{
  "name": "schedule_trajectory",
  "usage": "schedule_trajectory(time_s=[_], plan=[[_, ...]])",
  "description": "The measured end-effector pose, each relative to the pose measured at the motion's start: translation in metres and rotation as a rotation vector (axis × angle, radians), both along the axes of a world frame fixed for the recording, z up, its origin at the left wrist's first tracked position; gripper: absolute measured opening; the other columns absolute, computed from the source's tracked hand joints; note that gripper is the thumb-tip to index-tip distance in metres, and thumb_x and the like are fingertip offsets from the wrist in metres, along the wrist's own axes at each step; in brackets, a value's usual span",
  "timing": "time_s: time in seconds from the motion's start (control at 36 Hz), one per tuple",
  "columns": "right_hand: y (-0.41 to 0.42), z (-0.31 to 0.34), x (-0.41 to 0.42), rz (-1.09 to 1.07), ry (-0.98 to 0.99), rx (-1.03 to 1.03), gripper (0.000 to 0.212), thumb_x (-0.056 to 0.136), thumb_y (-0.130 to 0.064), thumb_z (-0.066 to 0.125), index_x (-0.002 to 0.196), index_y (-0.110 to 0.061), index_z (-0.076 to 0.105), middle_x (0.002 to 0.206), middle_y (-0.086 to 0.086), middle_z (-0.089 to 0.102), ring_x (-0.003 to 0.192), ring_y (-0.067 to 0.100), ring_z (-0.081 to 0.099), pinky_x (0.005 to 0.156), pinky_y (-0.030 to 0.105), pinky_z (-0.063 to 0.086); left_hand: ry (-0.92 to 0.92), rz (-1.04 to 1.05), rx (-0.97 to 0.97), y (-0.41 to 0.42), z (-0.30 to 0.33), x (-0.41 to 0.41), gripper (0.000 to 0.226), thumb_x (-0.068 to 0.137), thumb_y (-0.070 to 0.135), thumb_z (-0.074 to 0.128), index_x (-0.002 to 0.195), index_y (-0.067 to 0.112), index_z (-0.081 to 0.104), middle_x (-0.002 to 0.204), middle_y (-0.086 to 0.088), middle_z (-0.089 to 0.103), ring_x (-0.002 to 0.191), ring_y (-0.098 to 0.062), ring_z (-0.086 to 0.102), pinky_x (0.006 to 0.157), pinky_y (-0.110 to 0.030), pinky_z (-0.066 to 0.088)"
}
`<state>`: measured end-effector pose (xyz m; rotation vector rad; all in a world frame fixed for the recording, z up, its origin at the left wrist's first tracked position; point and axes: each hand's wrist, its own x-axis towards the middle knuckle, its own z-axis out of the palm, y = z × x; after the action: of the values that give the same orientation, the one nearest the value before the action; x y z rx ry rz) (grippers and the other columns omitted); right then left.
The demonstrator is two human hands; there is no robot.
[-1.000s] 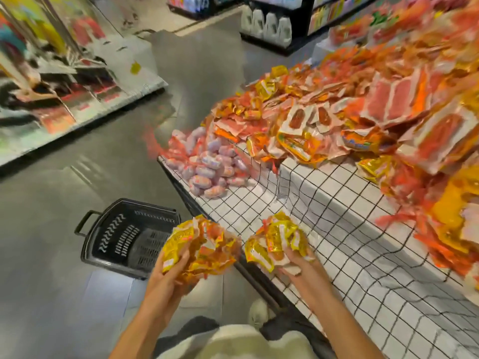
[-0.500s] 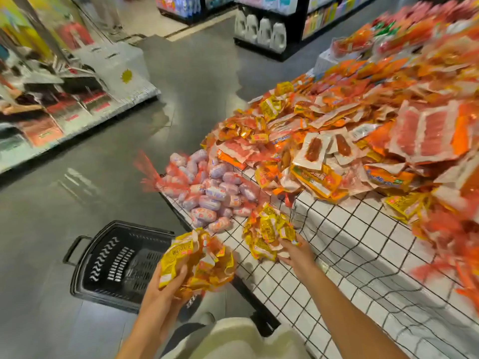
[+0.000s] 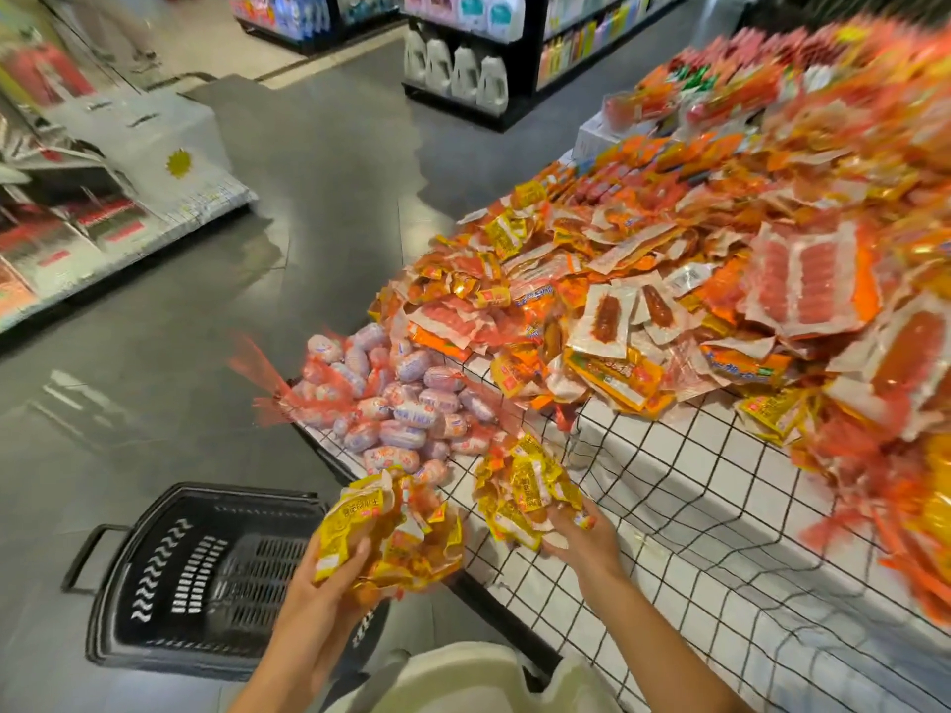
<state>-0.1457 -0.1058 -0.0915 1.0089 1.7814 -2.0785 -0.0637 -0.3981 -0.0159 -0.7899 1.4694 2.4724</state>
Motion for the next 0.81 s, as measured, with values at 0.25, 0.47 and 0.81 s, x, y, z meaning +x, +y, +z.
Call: schedule_trajectory(time_s=[0.25, 0.47, 0.81], plan=[[-0.003, -0.004, 0.043, 0.257, -0.097, 0.355, 0.025, 0.084, -0.015, 0.082, 0.106, -0.015, 0.07, 0.094, 0.003, 0.076, 0.089, 0.021, 0.074, 0.081, 0.046, 0.062, -0.015, -0.091, 0.092, -0.006, -0.013, -0.018, 0.046, 0.091, 0.014, 0.067, 0.134, 0.027, 0.059, 0.134, -0.01, 0.065, 0.114, -0.046, 0.065, 0.083, -0.056, 0.057], [0.031, 0.025, 0.051, 0.619, -0.172, 0.486, 0.032, 0.078, -0.058, 0.079, 0.086, -0.027, 0.077, 0.083, -0.012, 0.075, 0.075, -0.001, 0.069, 0.063, 0.015, 0.045, 0.012, -0.29, 0.107, -0.002, -0.009, -0.053, 0.056, 0.089, 0.014, 0.071, 0.142, 0.023, 0.052, 0.137, -0.013, 0.063, 0.103, -0.045, 0.069, 0.08, -0.054, 0.057], [0.027, 0.058, 0.023, 0.063, 0.197, -0.1, 0.052, 0.082, -0.068, 0.068, 0.125, -0.038, 0.069, 0.116, -0.002, 0.076, 0.104, 0.022, 0.073, 0.08, 0.039, 0.06, 0.067, -0.653, 0.133, 0.077, 0.033, -0.129, 0.038, 0.085, 0.037, 0.077, 0.121, 0.025, 0.07, 0.124, -0.016, 0.058, 0.111, -0.035, 0.059, 0.103, -0.055, 0.046]])
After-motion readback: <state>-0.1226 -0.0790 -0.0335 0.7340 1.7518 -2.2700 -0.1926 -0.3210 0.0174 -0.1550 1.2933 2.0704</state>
